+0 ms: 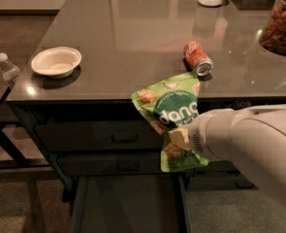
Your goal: Pick green rice chip bag from bottom drawer and place on counter
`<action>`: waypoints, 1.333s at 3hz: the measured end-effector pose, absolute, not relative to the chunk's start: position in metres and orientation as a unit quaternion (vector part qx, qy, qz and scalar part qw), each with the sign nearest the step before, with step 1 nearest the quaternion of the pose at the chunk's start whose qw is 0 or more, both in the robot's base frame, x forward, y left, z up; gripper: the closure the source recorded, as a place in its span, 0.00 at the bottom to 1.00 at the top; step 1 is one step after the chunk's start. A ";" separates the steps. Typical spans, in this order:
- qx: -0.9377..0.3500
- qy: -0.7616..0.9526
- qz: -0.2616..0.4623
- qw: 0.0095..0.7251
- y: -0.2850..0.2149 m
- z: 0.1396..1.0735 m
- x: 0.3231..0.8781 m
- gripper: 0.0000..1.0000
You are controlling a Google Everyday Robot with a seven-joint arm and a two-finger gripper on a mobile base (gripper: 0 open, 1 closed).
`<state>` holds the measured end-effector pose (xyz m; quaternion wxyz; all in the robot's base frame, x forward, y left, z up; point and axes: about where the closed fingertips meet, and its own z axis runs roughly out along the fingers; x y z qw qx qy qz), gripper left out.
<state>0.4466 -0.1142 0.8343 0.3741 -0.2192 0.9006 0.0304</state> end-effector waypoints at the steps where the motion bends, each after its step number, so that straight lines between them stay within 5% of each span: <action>1: -0.220 0.900 0.044 0.374 -0.107 0.836 0.463 1.00; 4: -0.272 0.870 0.058 0.408 -0.064 0.911 0.551 1.00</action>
Offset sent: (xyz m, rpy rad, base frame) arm 0.1158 0.0463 0.0691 0.0429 -0.0666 0.1456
